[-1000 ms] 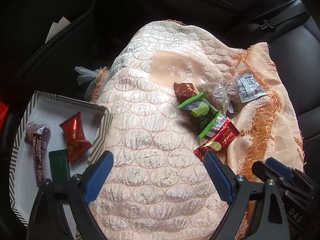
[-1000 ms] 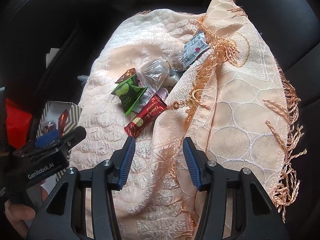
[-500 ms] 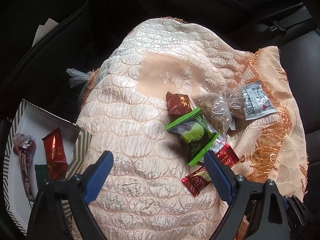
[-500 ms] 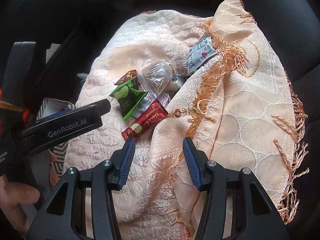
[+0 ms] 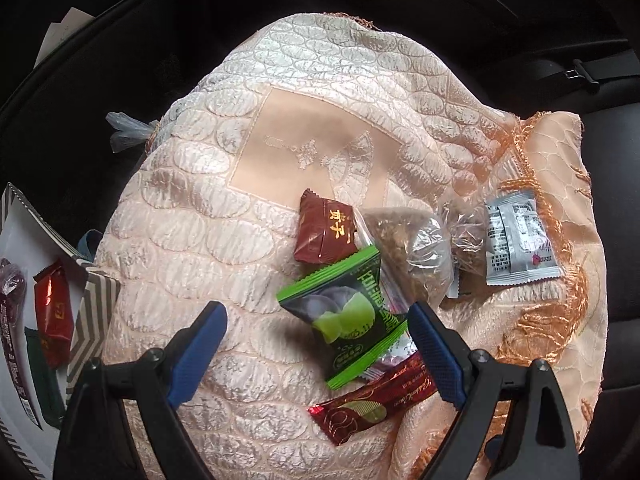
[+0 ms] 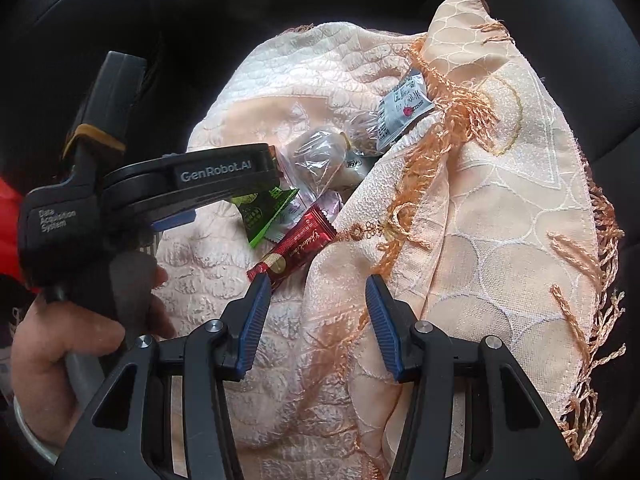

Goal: Organize snacks
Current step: 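Grasp the green lime-print packet with the left tool and lift it, then grasp the red bar packet with right tool while left tool holds the lime packet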

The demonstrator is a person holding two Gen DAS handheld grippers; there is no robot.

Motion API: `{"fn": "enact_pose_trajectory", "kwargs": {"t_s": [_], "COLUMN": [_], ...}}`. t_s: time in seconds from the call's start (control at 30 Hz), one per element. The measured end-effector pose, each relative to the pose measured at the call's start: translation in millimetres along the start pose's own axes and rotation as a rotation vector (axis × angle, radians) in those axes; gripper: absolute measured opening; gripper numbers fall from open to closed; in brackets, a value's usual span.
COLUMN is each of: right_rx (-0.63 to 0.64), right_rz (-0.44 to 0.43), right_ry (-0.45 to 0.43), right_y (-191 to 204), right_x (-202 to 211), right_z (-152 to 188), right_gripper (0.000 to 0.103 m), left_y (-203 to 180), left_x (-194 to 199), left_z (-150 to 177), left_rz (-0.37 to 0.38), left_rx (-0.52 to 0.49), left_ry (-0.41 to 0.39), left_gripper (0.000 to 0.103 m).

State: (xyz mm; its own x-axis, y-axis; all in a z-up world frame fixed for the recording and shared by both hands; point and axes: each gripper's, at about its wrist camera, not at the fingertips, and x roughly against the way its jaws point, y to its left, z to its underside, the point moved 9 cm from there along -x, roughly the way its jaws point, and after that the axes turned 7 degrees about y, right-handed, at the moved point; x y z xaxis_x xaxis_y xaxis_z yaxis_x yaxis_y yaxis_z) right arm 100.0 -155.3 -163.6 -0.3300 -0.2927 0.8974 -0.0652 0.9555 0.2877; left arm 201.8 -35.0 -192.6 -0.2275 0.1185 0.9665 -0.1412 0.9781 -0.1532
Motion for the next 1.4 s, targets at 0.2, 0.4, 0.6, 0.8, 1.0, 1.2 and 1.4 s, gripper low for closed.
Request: {"fn": "enact_pose_trajectory", "kwargs": {"t_s": [0.2, 0.4, 0.6, 0.8, 1.0, 1.2, 1.4], "right_rx": [0.005, 0.018, -0.009, -0.164, -0.223, -0.31, -0.288], "right_rz": [-0.002, 0.0, -0.045, -0.299, -0.291, -0.243, -0.109], "right_ry": [-0.001, -0.007, -0.003, 0.093, 0.137, 0.179, 0.154], "right_y": [1, 3, 5, 21, 31, 24, 25], "right_x": [-1, 0, 2, -12, -39, -66, -75], "right_z": [-1, -1, -1, -1, -7, -8, -23], "right_gripper": [0.049, 0.049, 0.049, 0.049, 0.049, 0.049, 0.049], "left_y": [-8, -7, 11, 37, 61, 73, 83], "left_x": [-8, -11, 5, 27, 42, 53, 60], "left_z": [-5, -3, 2, 10, 19, 28, 35], "left_rz": [0.03, 0.044, 0.019, -0.017, -0.034, -0.019, -0.009], "left_rx": [0.008, -0.043, -0.061, -0.056, -0.045, -0.046, -0.052], "left_ry": [0.002, -0.007, -0.048, -0.09, -0.114, -0.125, -0.134], "left_gripper": [0.093, 0.055, 0.052, 0.052, 0.052, 0.052, 0.052]}}
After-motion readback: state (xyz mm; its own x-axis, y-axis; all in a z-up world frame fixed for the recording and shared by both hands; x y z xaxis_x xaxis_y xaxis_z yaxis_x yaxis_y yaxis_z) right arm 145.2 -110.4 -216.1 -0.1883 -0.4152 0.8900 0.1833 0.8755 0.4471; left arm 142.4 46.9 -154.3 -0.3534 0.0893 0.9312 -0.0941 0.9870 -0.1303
